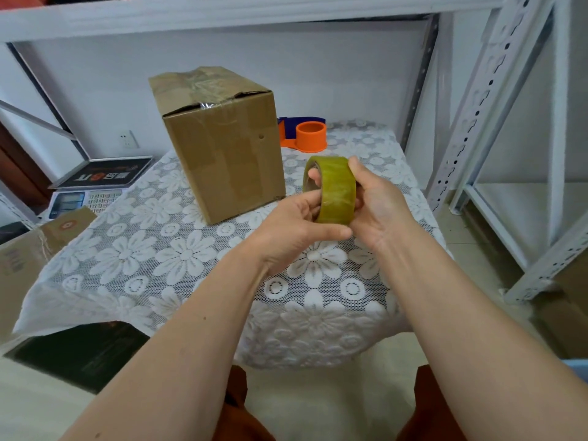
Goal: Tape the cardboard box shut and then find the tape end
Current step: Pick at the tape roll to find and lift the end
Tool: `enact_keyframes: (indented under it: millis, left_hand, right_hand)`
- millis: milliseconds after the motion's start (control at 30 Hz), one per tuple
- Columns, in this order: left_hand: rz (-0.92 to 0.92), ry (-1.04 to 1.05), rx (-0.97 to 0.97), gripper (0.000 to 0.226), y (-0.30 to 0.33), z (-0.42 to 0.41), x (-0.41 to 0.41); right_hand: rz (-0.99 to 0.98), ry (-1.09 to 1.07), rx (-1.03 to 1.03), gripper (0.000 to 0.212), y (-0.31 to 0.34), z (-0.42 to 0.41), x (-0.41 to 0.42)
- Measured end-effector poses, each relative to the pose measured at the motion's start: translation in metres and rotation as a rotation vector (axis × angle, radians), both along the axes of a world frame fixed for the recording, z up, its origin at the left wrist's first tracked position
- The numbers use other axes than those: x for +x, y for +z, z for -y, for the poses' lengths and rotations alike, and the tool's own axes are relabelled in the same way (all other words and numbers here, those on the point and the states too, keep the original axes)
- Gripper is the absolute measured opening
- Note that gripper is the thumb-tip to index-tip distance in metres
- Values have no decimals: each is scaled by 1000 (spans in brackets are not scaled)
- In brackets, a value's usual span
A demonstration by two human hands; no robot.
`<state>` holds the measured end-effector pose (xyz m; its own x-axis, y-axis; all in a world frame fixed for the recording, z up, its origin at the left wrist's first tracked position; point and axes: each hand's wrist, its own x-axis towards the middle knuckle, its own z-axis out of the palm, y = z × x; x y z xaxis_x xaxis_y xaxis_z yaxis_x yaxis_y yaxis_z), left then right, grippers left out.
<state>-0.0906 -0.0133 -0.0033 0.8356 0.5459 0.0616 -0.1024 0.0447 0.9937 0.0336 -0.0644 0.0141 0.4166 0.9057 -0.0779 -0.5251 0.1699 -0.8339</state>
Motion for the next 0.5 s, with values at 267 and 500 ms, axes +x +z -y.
enact_keyframes:
  millis: [267,500]
  left_hand:
    - [43,218,-57,15,-2,1,8]
    - [-31,131,80,39,-1,-1,0]
  right_hand:
    - [220,-56,5,38,-1,-2,-6]
    - [213,-59,21,39,0,0,-5]
